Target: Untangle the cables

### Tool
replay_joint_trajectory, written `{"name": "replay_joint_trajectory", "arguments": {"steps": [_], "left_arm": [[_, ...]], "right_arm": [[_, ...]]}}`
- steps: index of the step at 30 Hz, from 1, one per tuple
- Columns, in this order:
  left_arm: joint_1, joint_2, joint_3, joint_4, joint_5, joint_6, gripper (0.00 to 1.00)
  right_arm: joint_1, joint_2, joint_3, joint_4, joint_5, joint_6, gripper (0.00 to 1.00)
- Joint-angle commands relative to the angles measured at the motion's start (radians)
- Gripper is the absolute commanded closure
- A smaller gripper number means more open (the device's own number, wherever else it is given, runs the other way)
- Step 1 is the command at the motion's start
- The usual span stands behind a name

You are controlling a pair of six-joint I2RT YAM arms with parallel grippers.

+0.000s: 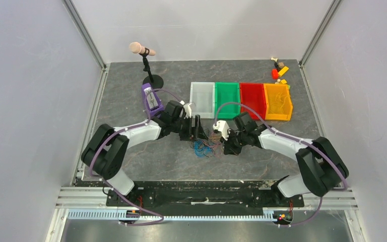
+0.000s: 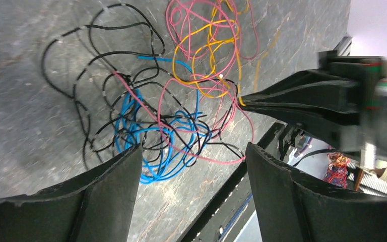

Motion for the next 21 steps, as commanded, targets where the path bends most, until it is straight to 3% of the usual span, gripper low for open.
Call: {"name": "replay_joint_trajectory", "arguments": {"steps": [1,3,6,9,12,21], "left_arm": [[-0.034,0.066,0.024,0.082,-0.027,-0.048,0.18],[-0.032,0.105,0.047,0.013,-0.077,-0.041,0.34],[-0.014,0.113,0.052,-0.066,-0.103,-0.005,0.70],[0.004,0.087,0.037,-0.134,-0.120,0.042,0.90],[0.020,0.055,0.006,-0.169,-0.133,0.070,0.98],[0.076,-0.002,-0.026,-0.277,-0.186,0.157,0.98]], "right_arm": [[-0.008,-0.115,0.065,-0.024,-0.039,0.049,1.00],[-0.037,-0.160,0.115,-0.045,-0.060,0.084,1.00],[-0.112,-0.232,0.223,-0.070,-0.082,0.134,1.00],[-0.207,-0.285,0.361,-0.077,-0.103,0.200,1.00],[-0.296,-0.310,0.502,-0.068,-0.109,0.264,1.00],[-0.473,-0.332,0.771,0.073,-0.010,0.434,1.00]]}}
